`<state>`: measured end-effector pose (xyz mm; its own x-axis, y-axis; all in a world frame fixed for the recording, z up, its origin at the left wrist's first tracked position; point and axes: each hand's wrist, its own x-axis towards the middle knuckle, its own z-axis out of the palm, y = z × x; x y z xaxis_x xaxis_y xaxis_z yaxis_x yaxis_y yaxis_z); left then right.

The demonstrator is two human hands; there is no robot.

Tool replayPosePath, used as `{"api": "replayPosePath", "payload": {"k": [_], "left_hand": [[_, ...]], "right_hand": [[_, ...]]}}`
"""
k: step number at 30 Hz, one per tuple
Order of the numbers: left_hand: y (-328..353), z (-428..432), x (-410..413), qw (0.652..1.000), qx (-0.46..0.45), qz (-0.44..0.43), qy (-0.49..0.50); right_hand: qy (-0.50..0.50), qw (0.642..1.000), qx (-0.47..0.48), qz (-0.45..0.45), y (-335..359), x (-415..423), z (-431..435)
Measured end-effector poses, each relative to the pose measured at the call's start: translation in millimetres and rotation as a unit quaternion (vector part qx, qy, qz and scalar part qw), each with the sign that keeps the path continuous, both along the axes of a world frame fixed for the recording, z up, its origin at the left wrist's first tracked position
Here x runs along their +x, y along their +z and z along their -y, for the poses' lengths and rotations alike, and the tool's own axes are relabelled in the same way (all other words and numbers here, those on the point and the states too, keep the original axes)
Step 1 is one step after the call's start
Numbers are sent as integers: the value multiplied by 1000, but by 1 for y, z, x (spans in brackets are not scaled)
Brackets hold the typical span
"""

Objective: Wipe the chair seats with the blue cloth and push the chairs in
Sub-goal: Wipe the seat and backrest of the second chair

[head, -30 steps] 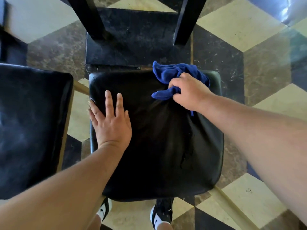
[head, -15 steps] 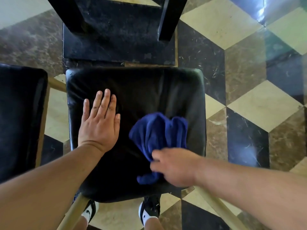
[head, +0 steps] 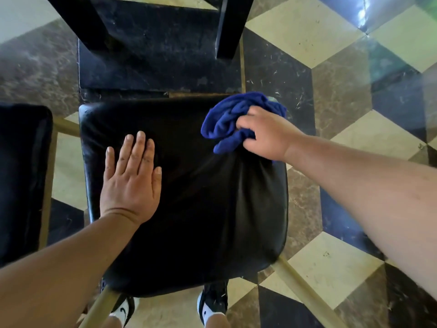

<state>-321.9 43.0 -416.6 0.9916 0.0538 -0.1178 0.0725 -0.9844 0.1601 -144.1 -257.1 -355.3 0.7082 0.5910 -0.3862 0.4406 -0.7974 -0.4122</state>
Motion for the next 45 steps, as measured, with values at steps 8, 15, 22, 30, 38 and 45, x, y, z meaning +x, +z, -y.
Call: {"api": "replayPosePath", "payload": {"k": [8,15,22,30,38,45], "left_hand": [[-2,-2,-1,1000,9,5,-5],[1,-1,-1,1000,8,-25,-9],[27,-3,8,995,-22,-93,-10],[84,-86,35,963,-98,-227,-107],[93,-122,8,945,-75,-302,-97],[95,-106,15,913,42,-374,-157]], "right_hand": [[-152,988,6,9,-1,-24,2],[27,967,-144,-207,30,-155,42],[3,952,-187,-242,38,-151,15],[-300,946,66,-100,29,-78,-161],[-218,957,148,-120,19,-134,-268],[33,959,30,-279,27,-237,-202]]}}
